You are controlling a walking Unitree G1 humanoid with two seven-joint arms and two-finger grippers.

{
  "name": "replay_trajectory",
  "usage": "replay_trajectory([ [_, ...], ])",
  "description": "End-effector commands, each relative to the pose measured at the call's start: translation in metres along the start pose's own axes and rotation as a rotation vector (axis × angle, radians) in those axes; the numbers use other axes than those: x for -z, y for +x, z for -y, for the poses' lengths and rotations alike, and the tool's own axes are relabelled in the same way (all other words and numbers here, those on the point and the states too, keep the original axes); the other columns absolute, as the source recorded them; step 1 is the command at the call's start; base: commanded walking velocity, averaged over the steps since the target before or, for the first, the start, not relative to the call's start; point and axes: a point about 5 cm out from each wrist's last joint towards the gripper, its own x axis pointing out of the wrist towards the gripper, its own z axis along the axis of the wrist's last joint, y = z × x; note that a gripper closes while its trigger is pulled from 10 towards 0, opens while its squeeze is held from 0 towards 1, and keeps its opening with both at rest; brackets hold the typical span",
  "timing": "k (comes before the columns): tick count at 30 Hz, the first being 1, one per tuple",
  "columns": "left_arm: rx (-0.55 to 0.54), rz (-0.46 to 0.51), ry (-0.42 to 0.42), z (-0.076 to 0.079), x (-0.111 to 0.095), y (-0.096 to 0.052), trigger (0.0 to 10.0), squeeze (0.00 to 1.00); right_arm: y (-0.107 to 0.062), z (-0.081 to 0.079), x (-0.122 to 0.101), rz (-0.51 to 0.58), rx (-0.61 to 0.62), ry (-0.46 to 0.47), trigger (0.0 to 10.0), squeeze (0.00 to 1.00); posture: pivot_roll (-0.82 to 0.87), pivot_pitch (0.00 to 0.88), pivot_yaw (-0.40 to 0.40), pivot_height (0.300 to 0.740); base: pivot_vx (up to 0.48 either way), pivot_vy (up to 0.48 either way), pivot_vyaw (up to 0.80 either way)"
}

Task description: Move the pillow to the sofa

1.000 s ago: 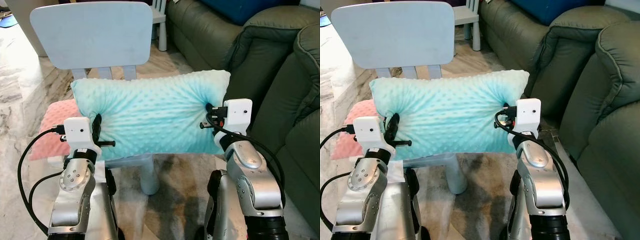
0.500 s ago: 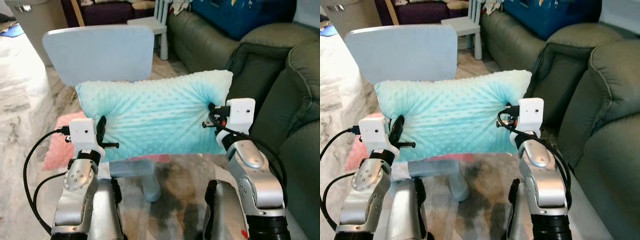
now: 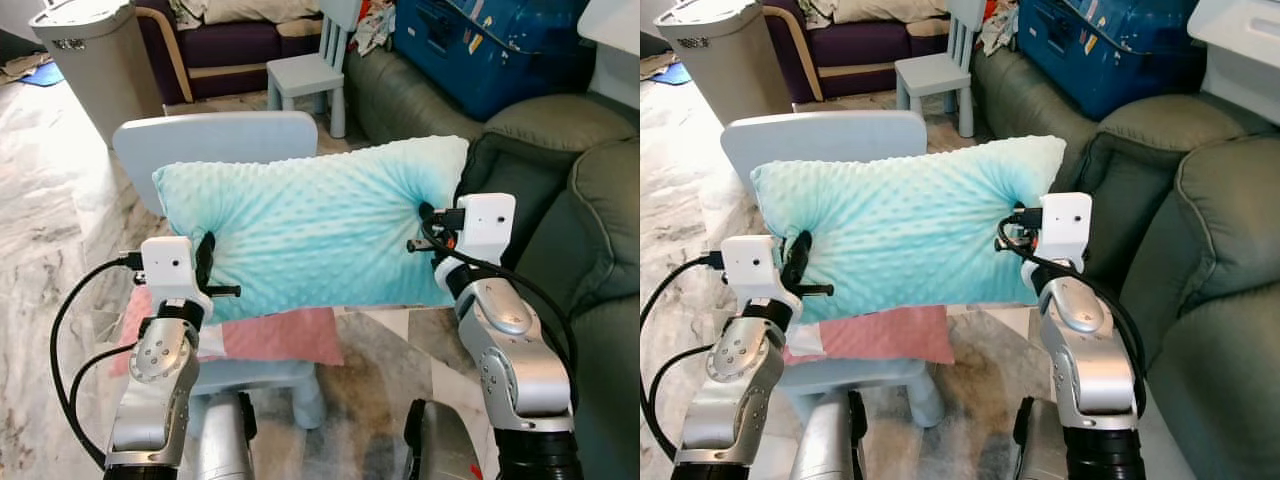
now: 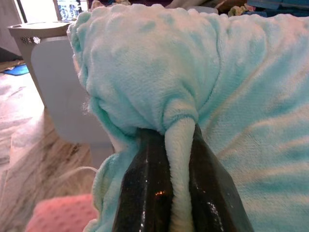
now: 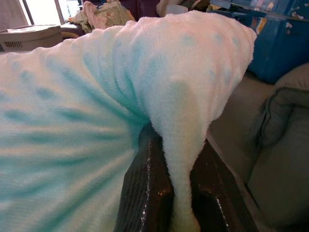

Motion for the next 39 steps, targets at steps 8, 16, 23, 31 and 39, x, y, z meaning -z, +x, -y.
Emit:
replay_trajectory([
  [8,0.006,0.020,0.024,0.001,-0.004,0.004,10.0,0.00,0.003,0.003,-0.015,0.048,0.014,-0.002,10.0,0.00,-0.03,0.000,0.028,0.671,0.000,0.000,0.00],
  [16,0.011,0.019,0.025,0.002,-0.003,0.005,10.0,0.00,0.003,0.003,-0.016,0.051,0.018,-0.002,10.0,0.00,-0.03,0.000,0.027,0.715,0.000,0.000,0.00],
  [23,0.031,0.019,0.036,0.005,-0.003,0.006,10.0,0.00,0.004,0.004,-0.020,0.063,0.027,-0.002,10.0,0.00,-0.04,0.000,0.029,0.740,0.000,0.000,0.00],
  [31,0.044,0.022,0.054,0.007,-0.004,0.006,10.0,0.00,0.005,0.003,-0.023,0.069,0.029,0.000,10.0,0.00,-0.04,0.000,0.028,0.740,0.000,0.000,0.00],
  [39,0.047,0.020,0.035,0.007,-0.004,0.006,10.0,0.00,0.005,0.003,-0.023,0.067,0.034,0.004,10.0,0.00,-0.03,0.000,0.028,0.740,0.000,0.000,0.00],
])
